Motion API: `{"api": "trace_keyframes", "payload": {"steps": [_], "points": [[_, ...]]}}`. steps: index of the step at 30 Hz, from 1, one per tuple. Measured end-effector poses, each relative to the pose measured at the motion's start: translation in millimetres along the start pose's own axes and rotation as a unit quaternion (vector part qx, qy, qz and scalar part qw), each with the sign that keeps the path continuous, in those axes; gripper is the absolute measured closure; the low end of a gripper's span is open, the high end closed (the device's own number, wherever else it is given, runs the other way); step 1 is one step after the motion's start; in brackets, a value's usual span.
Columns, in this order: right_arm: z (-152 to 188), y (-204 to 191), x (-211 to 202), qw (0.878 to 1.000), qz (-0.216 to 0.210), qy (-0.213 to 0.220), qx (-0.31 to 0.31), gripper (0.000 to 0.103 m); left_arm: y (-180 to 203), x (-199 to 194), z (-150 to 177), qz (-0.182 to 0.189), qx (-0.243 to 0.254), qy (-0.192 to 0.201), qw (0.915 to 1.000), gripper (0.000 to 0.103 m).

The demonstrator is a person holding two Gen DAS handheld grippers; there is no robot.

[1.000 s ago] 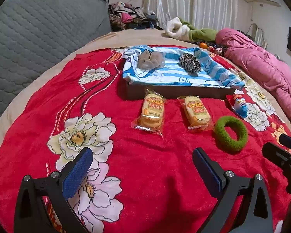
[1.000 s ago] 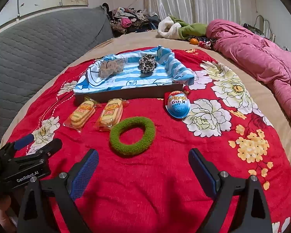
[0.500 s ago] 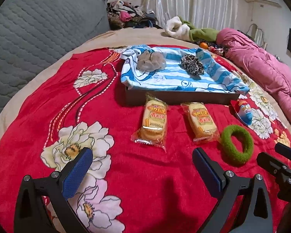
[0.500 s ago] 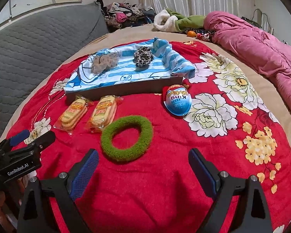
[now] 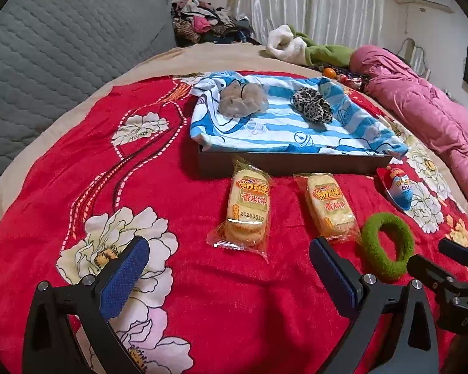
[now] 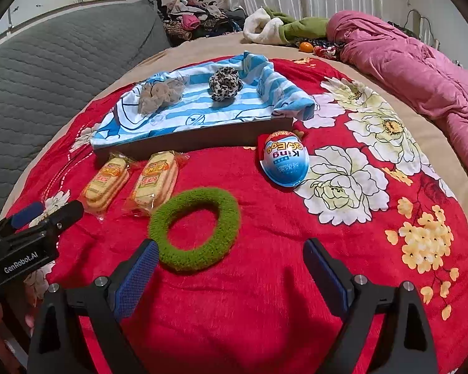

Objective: Organize objects
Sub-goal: 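Move left tool to a rice-cake packet while right tool approaches the green ring, then close left tool on the rice-cake packet while right tool closes on the green ring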

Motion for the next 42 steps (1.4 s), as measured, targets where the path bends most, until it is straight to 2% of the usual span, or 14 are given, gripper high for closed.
{"api": "trace_keyframes", "payload": {"steps": [14, 27, 29, 32, 34, 36, 42], "points": [[-4, 4, 20, 1.0, 0.009, -0.014, 0.001, 0.009, 7, 18, -10, 0.016, 0.006, 0.001, 0.9999, 0.001], [-7, 6, 37, 1.0, 0.012, -0.026, 0.004, 0.009, 10, 48, -21, 0.015, 0.005, -0.009, 0.9998, 0.001], [-7, 8, 39, 1.0, 0.014, -0.026, 0.005, 0.012, 12, 52, -22, 0.016, 0.009, -0.013, 0.9998, 0.004], [-7, 9, 43, 0.999, 0.009, -0.032, 0.008, 0.018, 14, 59, -23, 0.015, 0.015, -0.019, 0.9996, 0.014], [-6, 10, 44, 0.999, 0.009, -0.034, 0.007, 0.02, 14, 64, -23, 0.018, 0.015, -0.028, 0.9993, 0.029], [-6, 11, 46, 0.999, 0.008, -0.034, 0.008, 0.023, 14, 72, -20, 0.024, 0.014, -0.046, 0.9985, 0.037], [-7, 10, 49, 0.999, 0.011, -0.036, 0.002, 0.033, 17, 76, -16, 0.033, 0.015, -0.054, 0.9979, 0.055]]}}
Point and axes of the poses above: each gripper's, at about its wrist camera, not at the fingertips, and x roughly the way its jaws point, y to its right, z to its underside, the point moved 6 cm from there along x, roughly the way its jaws point, and after that the axes turned 12 degrees about -x, right-handed, at the moved point
